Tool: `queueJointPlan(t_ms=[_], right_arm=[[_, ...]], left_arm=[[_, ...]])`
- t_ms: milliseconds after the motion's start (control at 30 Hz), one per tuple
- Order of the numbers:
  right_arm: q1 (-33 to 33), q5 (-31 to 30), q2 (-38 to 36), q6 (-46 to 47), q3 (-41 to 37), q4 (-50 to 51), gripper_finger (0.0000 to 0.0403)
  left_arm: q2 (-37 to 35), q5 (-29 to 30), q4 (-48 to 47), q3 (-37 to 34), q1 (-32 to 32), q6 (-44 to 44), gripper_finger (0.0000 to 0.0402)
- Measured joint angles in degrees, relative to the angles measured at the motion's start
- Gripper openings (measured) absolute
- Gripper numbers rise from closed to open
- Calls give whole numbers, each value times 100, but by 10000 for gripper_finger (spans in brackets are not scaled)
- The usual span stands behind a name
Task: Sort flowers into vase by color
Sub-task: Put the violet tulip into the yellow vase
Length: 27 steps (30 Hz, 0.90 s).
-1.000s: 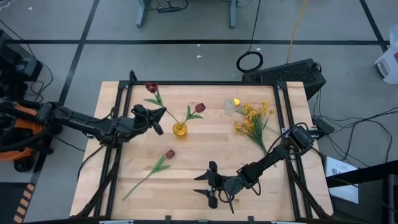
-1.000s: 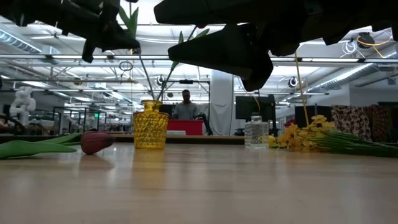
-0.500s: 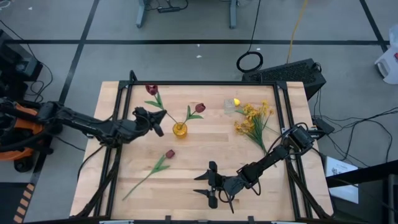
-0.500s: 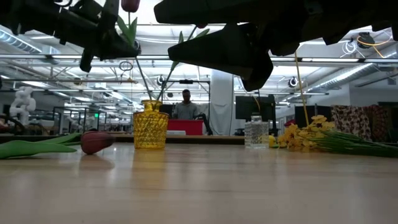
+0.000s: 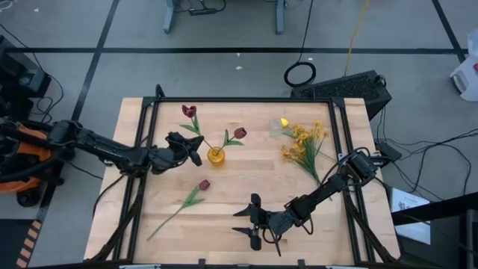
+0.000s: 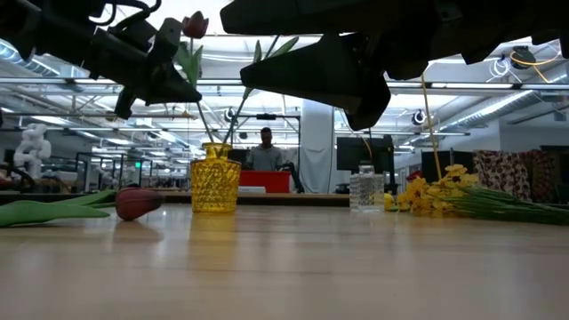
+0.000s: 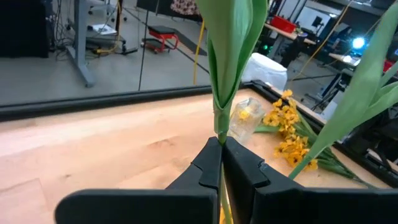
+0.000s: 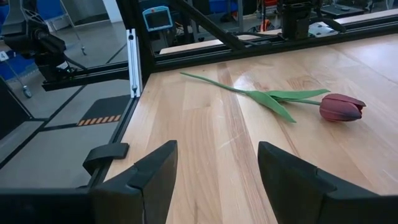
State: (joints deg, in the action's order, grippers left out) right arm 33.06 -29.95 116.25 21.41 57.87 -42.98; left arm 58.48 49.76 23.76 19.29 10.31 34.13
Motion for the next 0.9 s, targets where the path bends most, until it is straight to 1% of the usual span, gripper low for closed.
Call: queueJointPlan(t_ms=[433, 500, 733, 900], right_arm=[[0, 0, 0, -2, 0, 0, 215], [0, 0, 0, -2, 0, 0, 215], [0, 0, 0, -2, 0, 0, 215], [-1, 0, 0, -2, 0, 2, 215]], left_arm=[[546, -31, 262, 0, 69, 309, 18], [597, -44, 274, 0, 135, 312, 30], [641, -50, 290, 0, 331, 442, 99], [643, -52, 271, 0, 517, 452, 138]])
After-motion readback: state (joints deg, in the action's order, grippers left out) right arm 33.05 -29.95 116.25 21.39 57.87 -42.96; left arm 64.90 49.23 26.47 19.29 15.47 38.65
